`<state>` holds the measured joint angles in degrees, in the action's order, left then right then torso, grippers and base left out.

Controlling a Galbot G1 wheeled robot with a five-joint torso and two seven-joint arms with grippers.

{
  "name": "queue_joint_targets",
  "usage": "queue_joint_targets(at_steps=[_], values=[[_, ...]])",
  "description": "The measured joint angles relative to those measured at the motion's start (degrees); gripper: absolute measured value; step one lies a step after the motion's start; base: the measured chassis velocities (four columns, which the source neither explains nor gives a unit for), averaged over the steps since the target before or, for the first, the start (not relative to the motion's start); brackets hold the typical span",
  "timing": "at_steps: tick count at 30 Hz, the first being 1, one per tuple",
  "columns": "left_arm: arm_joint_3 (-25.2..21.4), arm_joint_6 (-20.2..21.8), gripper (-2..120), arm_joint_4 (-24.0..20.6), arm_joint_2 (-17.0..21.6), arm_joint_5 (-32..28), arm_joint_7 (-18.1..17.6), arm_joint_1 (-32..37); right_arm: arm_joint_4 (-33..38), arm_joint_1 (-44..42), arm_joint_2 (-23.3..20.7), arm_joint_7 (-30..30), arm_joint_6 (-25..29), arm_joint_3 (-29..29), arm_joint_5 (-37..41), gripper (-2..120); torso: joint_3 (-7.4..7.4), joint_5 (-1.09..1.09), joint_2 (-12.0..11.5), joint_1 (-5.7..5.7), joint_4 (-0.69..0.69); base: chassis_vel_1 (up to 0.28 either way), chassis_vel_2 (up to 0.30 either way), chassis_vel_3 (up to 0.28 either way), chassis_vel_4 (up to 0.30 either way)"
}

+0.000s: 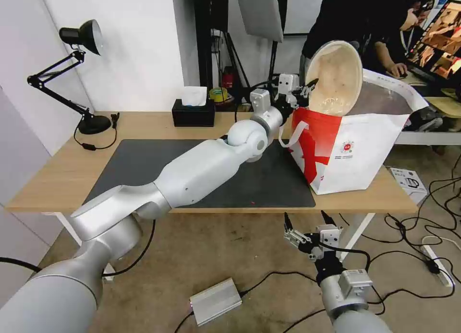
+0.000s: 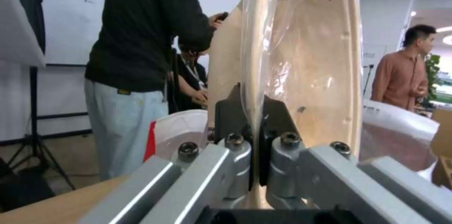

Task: Pick up the trash from the table and place it into the takeout bag.

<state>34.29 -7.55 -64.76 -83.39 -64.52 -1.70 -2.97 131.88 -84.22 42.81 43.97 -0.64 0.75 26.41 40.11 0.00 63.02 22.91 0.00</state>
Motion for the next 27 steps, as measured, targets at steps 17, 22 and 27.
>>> queue_joint_targets(at_steps=[17, 22, 27], values=[[1.9, -2.2, 0, 1.3, 0.2, 7.4, 2.3, 0.0, 0.0, 0.0, 0.0, 0.0, 0.0, 0.0, 0.0, 100, 0.00, 0.00, 0.0, 0.00, -0.01, 0.000, 0.000, 0.000, 0.000], [2.1, -2.2, 16, 0.9, 0.4, 7.6, 2.4, -0.1, 0.0, 0.0, 0.0, 0.0, 0.0, 0.0, 0.0, 100, 0.00, 0.00, 0.0, 0.00, 0.00, 0.000, 0.000, 0.000, 0.000], [2.4, -2.2, 32, 0.0, 1.0, 7.3, 2.4, -0.4, 0.0, 0.0, 0.0, 0.0, 0.0, 0.0, 0.0, 100, 0.00, 0.00, 0.0, 0.00, 0.00, 0.000, 0.000, 0.000, 0.000]])
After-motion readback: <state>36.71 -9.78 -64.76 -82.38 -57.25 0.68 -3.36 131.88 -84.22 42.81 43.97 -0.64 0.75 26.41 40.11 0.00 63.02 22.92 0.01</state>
